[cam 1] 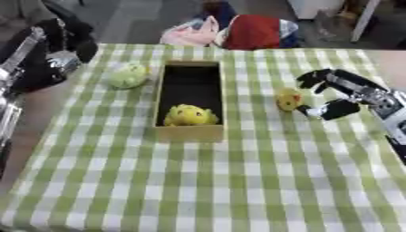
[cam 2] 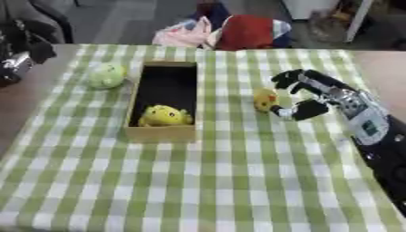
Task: Pick up objects on the table and place them in the box.
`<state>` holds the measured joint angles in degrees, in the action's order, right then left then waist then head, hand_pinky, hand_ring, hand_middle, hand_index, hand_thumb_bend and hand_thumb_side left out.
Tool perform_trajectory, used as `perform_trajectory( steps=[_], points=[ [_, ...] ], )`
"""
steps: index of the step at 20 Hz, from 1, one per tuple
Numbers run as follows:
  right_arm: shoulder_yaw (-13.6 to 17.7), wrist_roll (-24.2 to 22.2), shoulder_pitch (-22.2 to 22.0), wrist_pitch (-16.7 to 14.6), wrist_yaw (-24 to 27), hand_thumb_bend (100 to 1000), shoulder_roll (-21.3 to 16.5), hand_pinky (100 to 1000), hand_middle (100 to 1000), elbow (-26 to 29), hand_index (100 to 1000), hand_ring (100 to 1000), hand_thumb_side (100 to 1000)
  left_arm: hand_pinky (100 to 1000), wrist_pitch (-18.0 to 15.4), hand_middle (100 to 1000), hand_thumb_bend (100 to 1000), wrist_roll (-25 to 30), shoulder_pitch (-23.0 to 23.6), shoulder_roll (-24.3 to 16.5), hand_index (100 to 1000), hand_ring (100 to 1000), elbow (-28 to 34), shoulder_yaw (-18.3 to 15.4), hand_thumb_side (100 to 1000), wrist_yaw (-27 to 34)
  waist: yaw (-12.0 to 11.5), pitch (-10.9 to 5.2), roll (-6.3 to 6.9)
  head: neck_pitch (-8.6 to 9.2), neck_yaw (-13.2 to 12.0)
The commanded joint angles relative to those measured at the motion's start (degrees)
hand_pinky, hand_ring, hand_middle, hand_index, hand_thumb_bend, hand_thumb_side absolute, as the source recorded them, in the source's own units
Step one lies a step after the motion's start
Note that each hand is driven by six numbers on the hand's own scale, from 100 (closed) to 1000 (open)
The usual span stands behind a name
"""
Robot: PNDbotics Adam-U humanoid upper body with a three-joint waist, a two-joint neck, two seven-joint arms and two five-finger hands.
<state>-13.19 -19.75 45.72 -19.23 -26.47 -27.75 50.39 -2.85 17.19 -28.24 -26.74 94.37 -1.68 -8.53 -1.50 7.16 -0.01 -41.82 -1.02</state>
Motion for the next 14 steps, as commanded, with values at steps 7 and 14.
perform_trajectory(
  steps=[7,14],
  points=[
    [1.78,4.65,2.7,-0.58,-4.97,350,0.9,725,709,-3.88,858,807,238,641,0.08,609,470,-0.08,-0.65,-0.5,770,579,1.03,-0.52,673,0.14,-0.68,-0.58,0.2,-0.38,0.53],
    [1.81,6.18,3.0,-0.67,-7.49,352,2.17,719,696,-5.08,796,796,232,641,0.16,610,459,0.07,-0.65,-0.12,771,580,1.08,-0.48,678,0.16,-0.98,-0.5,0.17,-0.38,0.66]
  ],
)
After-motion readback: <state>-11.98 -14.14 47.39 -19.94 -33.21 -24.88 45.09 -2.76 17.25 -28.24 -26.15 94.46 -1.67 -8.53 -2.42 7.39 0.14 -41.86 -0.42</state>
